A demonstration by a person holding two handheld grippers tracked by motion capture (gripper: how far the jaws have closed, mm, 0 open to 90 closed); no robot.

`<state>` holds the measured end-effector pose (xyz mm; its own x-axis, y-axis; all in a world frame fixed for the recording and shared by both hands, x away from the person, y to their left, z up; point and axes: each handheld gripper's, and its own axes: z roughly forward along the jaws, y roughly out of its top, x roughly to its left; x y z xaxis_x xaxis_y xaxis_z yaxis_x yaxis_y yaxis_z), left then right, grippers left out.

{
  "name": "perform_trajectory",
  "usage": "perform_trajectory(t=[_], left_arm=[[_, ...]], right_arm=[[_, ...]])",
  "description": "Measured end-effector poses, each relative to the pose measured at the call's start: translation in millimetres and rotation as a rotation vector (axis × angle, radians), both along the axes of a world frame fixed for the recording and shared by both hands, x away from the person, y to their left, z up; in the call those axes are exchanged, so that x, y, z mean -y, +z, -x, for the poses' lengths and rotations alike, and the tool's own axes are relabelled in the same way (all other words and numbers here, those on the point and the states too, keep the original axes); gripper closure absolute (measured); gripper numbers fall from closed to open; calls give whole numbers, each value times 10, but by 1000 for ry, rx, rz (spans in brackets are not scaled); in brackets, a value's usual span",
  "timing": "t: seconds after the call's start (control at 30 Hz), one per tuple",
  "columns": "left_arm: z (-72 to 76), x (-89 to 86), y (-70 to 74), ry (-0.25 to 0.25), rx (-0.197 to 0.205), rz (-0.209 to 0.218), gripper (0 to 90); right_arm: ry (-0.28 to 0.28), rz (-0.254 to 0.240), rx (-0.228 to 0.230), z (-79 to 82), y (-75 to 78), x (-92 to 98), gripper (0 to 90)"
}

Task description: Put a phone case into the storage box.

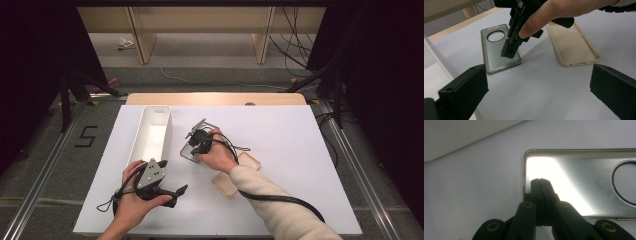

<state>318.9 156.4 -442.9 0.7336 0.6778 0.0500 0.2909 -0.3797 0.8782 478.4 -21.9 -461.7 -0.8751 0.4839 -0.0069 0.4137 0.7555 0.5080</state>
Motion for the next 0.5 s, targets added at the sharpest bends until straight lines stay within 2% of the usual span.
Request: perform_trajectory(t=[0.23,0.5], left_arm=[[2,2,-1,-2,-1,-1,5],[1,6,-4,-5,-2,-4,5]], right_arm=[[-13,44,-22,-23,-65,14,900],[-7,57,-33,-21,-56,61,900]])
